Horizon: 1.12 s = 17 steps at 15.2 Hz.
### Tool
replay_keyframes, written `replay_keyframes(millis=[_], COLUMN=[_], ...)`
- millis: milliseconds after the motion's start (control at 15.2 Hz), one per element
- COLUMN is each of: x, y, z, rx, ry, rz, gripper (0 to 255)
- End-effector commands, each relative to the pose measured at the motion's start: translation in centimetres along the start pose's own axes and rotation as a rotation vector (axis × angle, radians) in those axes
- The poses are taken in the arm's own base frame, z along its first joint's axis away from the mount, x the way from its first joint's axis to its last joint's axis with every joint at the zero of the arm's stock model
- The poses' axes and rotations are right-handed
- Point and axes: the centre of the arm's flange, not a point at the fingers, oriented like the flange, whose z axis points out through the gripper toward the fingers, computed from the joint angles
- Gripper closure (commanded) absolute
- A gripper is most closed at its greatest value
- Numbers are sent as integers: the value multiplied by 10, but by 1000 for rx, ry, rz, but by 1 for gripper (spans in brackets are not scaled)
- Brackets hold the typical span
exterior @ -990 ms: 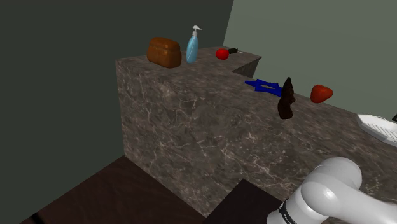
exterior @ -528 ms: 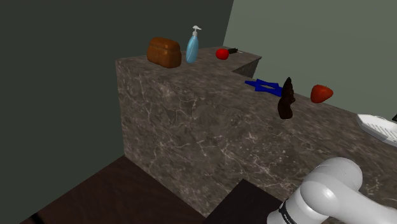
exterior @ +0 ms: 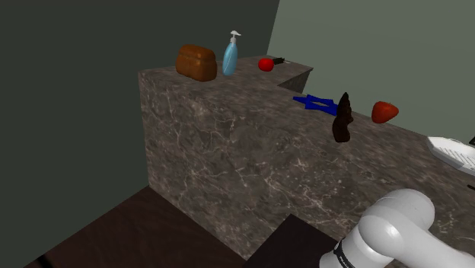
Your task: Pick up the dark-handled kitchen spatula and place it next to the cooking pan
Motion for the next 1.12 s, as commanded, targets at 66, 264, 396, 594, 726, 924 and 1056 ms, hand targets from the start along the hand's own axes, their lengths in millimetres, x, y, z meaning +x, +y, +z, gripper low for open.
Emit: replay_keyframes(millis=[66,264,396,594,726,924,1056], x=[0,0,0,0,0,0,0], y=[0,0,0,0,0,0,0], z=[1,1,1,1,-12,-49,-49], rx=[0,0,0,0,0,0,0], ry=[0,0,0,0,0,0,0], rz=[0,0,0,0,0,0,0], gripper=[255,255,0,0,0,0,0])
